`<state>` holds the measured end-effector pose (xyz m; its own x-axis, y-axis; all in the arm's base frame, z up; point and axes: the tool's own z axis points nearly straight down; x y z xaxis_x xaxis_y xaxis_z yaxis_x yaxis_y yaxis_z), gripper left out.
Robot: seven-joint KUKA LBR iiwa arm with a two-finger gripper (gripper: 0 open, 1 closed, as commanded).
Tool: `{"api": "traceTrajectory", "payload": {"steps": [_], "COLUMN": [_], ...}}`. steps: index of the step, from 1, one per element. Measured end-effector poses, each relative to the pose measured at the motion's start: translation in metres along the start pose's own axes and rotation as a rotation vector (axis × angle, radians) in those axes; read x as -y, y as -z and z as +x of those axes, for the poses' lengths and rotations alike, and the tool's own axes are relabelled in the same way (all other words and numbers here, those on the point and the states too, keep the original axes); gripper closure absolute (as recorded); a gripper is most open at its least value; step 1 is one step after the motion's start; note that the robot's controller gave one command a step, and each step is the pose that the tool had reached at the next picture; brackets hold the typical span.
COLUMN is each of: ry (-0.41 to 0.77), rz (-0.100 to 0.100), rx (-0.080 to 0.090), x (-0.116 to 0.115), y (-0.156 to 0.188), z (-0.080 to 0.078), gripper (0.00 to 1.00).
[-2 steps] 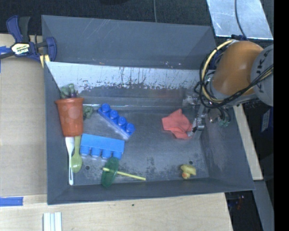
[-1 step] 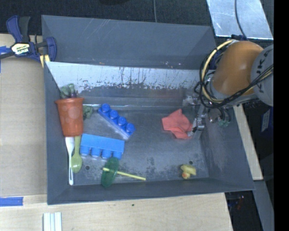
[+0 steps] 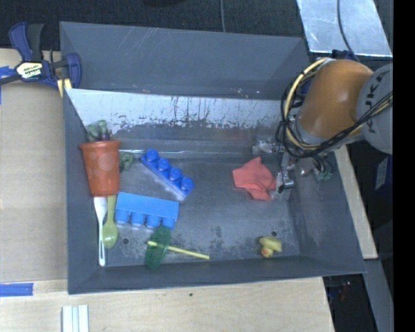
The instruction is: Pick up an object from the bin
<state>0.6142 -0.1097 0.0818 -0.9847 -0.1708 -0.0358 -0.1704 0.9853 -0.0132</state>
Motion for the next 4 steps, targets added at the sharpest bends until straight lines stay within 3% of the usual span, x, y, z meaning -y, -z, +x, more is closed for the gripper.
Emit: {"api": "traceTrajectory", "payload": {"steps": [1, 2, 3, 4], "ry": [0.086, -0.003, -0.002, -0.023], "rz": [0.0, 0.003, 0.003, -0.001], "rx": [0.003, 0.01, 0.01, 0.002], "x": [-0.007, -0.011, -0.011, -0.008], "y": [-0.004, -0.009, -0.009, 0.045], "z": [0.005, -0.004, -0.004, 0.001], "gripper": [0.0, 1.0, 1.0, 1.0]}}
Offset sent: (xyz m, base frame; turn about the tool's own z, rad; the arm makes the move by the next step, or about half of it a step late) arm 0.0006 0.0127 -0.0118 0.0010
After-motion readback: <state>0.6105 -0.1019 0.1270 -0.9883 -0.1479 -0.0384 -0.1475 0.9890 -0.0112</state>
